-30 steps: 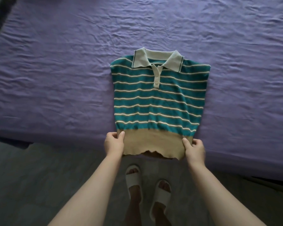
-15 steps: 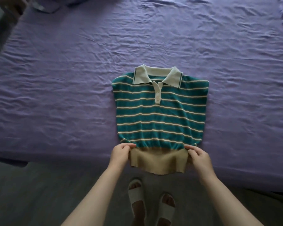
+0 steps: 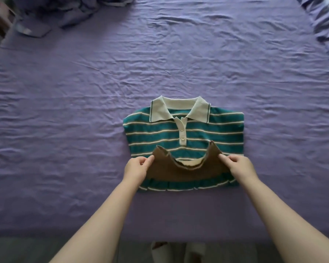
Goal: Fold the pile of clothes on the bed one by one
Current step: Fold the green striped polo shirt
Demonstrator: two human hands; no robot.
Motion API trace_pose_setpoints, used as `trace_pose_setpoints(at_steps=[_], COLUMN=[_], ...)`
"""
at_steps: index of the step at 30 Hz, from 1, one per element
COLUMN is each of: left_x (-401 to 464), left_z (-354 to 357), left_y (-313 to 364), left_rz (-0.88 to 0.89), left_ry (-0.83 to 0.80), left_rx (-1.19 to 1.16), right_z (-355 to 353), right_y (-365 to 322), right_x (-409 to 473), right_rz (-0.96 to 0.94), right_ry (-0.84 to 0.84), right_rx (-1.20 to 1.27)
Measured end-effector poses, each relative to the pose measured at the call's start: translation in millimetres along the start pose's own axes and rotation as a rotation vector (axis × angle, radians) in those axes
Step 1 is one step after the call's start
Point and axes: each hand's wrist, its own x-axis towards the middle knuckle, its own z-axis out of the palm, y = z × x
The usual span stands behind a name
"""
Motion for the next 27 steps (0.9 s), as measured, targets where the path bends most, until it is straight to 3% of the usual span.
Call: trace_pose_setpoints(at_steps=[5, 9, 14, 17, 21, 27], left_x=[16, 17, 2, 15, 56, 115], left_z=[20, 31, 33, 20, 5, 7], left_y=[8, 20, 31, 54, 93, 119], left_rz=[-0.07, -0.133, 0.126, 0.226, 0.256, 0.285], left_ry=[-0.075, -0.022, 0.204, 0.289, 0.321, 0.276], left_rx=[-0.016, 0.07, 0.304, 0.31, 0.261, 0.335], right_z=[19, 30, 19, 2, -12, -12], right_y=[-14, -20, -23, -38, -67, -80], right_x=[21, 25, 27, 47, 89, 142], right_rz=[-0.032, -0.016, -0.145, -0.232, -0.336, -0.267], right_ry=[-0.047, -0.047, 0.022, 0.044, 0.069, 0.104], right_rx=[-0.101, -0.221, -0.044, -0.026, -0.015, -0.068])
